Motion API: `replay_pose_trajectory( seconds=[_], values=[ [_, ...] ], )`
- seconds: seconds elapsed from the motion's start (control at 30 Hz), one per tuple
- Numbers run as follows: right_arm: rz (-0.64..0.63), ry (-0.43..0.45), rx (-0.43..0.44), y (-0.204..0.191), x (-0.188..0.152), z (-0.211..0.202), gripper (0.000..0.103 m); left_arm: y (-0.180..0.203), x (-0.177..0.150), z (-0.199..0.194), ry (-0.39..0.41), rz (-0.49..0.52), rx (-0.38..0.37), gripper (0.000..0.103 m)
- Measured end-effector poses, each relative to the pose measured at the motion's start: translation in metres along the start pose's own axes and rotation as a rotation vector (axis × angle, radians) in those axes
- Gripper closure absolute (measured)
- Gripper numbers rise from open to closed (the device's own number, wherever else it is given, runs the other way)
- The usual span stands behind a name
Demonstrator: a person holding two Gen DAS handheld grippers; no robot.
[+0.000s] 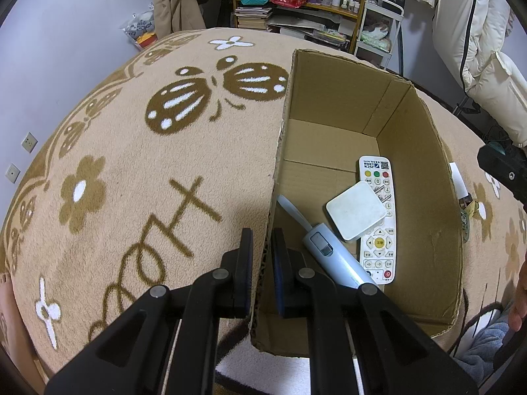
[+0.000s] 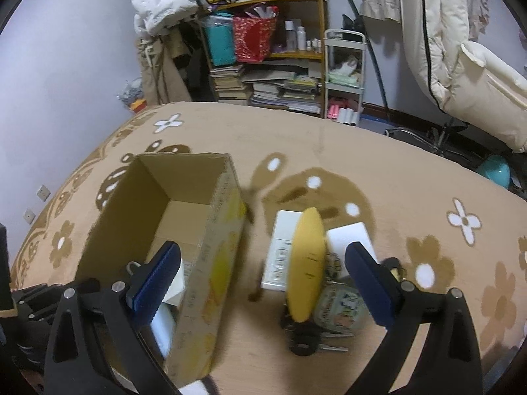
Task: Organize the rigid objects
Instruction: 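Move the right tool back to the pile and grasp the black key bunch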
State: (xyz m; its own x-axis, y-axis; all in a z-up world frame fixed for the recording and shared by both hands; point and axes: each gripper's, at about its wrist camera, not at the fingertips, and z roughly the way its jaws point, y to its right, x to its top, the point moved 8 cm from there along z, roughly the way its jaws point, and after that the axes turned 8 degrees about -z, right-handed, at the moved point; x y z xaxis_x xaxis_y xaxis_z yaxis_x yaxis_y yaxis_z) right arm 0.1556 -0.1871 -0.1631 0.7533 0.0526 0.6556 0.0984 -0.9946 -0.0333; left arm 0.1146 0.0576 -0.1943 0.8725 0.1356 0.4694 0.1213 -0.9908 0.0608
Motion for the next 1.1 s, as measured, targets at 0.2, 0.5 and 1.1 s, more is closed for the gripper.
replay_pose_trajectory(
  seconds=[0.2, 0.5, 1.1],
  values=[
    [0.013, -0.08, -0.022, 0.014, -0.015, 0.012, 0.0, -0.001, -0.003, 0.001, -0.004, -0.014, -0.012, 0.092],
    [0.045, -0.219, -0.048, 0.027, -0.042, 0.031, 0.0, -0.001, -0.003, 0.001, -0.004, -0.009, -0.009, 0.092],
    [0.06, -0.564, -0.121, 0.036, -0.108, 0.084, 0.0, -0.001, -0.002, -0.001, -0.006, -0.004, -0.007, 0.092]
  ],
)
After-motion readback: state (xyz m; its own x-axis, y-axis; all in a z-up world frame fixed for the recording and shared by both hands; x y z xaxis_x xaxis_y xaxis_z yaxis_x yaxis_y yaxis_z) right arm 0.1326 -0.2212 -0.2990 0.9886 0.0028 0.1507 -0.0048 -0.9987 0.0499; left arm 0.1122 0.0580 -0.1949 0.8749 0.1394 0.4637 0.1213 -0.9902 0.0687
